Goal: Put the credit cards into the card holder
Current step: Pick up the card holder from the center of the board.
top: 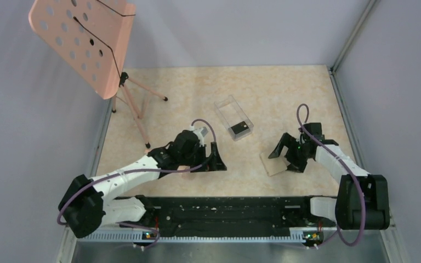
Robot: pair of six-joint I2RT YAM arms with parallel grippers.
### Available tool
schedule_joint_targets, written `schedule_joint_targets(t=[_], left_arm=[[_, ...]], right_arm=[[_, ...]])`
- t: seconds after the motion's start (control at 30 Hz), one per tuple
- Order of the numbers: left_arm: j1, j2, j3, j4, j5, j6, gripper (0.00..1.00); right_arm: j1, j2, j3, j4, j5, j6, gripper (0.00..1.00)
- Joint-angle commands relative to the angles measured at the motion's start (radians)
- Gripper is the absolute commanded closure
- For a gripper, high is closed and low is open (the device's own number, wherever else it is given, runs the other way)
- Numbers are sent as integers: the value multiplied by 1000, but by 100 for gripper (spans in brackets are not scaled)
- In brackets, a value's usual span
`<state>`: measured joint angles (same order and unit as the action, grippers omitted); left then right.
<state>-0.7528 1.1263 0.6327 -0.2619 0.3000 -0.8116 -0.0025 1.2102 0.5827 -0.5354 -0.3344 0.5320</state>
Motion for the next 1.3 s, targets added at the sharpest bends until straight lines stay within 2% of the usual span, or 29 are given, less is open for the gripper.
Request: schedule_joint_targets(t=[0.0, 0.17, 0.27, 0.37, 0.47, 0.67, 0.73, 0.83, 0.93, 1.17, 1.27], left_arm=[[-73, 94, 111, 119, -46, -49, 1], [-111, 193, 194, 144, -54, -52, 1], [-111, 235, 244, 133, -60, -64, 1], [-111, 274, 272, 131, -65, -73, 1], [-111, 309, 285, 119, -56, -81, 1], [-111, 292, 247, 137, -41, -132, 2], [-111, 267, 220, 150, -49, -148, 2], [-111, 237, 197, 146, -68, -155, 2], [-111, 227, 197, 132, -77, -153, 2], [-111, 241, 213, 104, -88, -141, 2], [-111, 234, 208, 91, -101, -135, 2]], right_arm=[[42, 36, -48, 52, -158, 17, 1], [245, 26, -71, 142, -200, 131, 2], [336, 46, -23, 89, -182, 130, 1], [327, -30, 38, -36, -46, 87, 1], [263, -64, 51, -68, -5, 61, 1], [139, 58, 75, -51, 9, -39, 3], [137, 123, 80, -1, -37, -40, 10], [139, 201, 76, 89, -134, -30, 25], [138, 256, 98, 101, -136, -37, 28], [199, 329, 142, 74, -73, -108, 74], [244, 308, 147, 74, -90, -127, 88]])
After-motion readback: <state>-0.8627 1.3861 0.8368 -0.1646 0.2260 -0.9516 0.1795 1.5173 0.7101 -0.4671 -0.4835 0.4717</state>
